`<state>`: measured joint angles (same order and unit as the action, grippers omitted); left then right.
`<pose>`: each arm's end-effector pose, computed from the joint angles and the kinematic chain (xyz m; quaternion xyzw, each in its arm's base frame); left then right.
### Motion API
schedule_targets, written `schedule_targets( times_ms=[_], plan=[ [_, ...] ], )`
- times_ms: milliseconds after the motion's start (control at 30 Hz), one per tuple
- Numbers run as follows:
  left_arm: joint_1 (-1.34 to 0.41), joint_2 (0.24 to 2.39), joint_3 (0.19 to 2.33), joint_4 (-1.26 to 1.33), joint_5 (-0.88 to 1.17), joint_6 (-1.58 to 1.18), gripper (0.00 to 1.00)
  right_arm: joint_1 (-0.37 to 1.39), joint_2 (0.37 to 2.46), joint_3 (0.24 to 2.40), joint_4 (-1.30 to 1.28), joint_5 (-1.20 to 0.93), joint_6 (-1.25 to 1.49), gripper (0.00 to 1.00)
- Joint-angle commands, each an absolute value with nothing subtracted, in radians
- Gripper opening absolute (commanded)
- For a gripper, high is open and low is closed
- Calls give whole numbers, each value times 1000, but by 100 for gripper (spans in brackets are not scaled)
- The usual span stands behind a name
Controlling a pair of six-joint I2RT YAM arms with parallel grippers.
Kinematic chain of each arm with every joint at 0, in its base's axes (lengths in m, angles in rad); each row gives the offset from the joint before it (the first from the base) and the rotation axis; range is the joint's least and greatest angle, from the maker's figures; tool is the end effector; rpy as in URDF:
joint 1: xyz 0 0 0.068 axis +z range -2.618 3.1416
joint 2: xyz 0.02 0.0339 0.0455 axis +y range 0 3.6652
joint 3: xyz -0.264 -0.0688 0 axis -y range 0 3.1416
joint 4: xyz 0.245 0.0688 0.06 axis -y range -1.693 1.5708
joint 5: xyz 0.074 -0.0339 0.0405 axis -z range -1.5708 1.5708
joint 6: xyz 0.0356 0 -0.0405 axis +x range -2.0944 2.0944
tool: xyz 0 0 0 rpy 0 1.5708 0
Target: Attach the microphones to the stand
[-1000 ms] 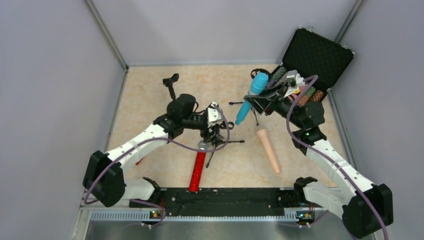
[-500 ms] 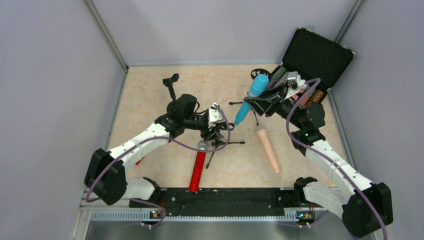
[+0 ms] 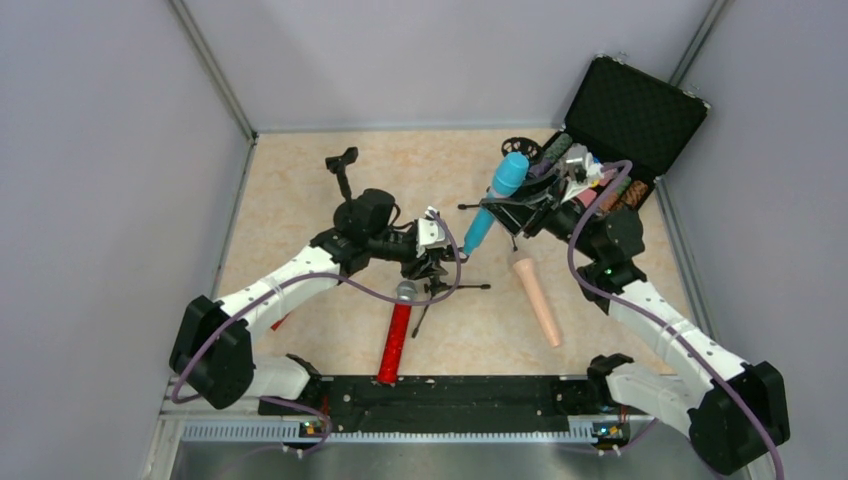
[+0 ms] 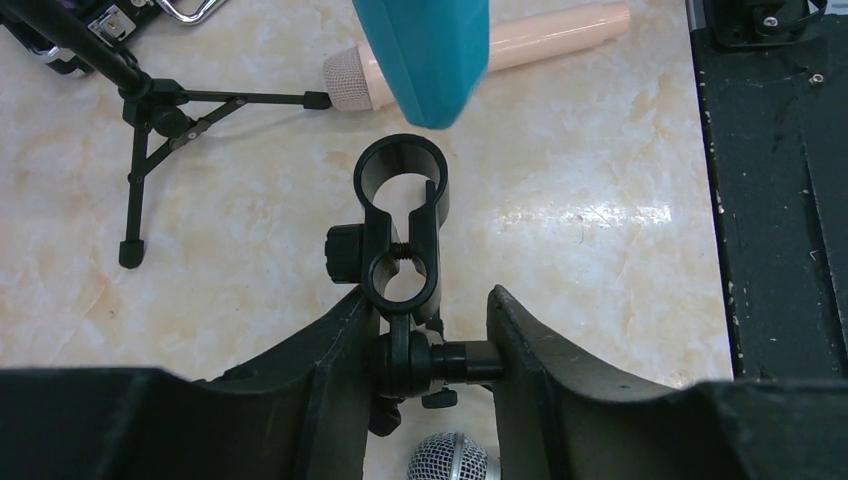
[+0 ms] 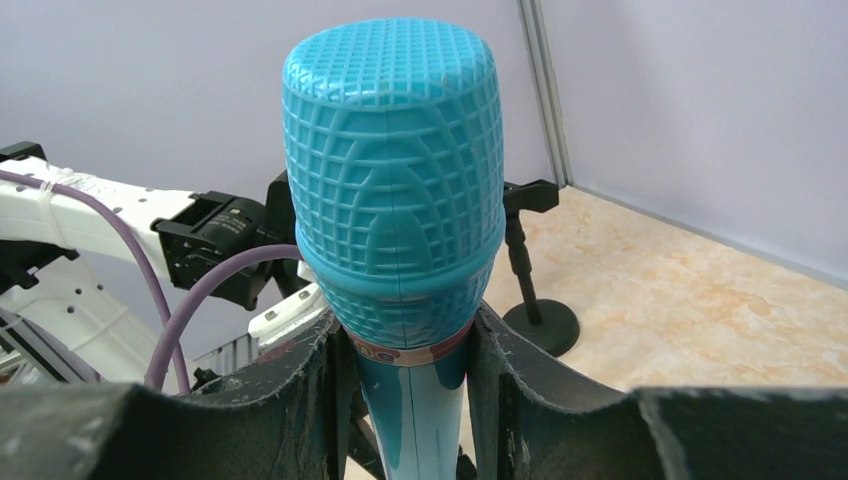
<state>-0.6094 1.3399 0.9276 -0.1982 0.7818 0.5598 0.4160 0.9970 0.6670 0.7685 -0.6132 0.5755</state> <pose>0.2230 -0.1862 0.2704 0.5993 0.5867 -0.3484 0.4186 0.1941 0.1082 0.3564 -0.2132 0.5300 0.5251 0.6307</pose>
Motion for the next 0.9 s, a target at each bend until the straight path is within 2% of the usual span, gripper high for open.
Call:
schedule_targets(
  times_ms=[0, 333, 867],
  plan=[
    [-613, 1346, 957, -189, 830, 577, 44, 478, 988, 681, 768, -567, 485, 0],
    [-614, 1344, 957, -192, 836, 584, 33, 505, 982, 647, 794, -501, 446, 0],
    [-620, 1344, 951, -192, 821, 595, 30, 505, 1029, 622, 798, -479, 422, 0]
  ],
)
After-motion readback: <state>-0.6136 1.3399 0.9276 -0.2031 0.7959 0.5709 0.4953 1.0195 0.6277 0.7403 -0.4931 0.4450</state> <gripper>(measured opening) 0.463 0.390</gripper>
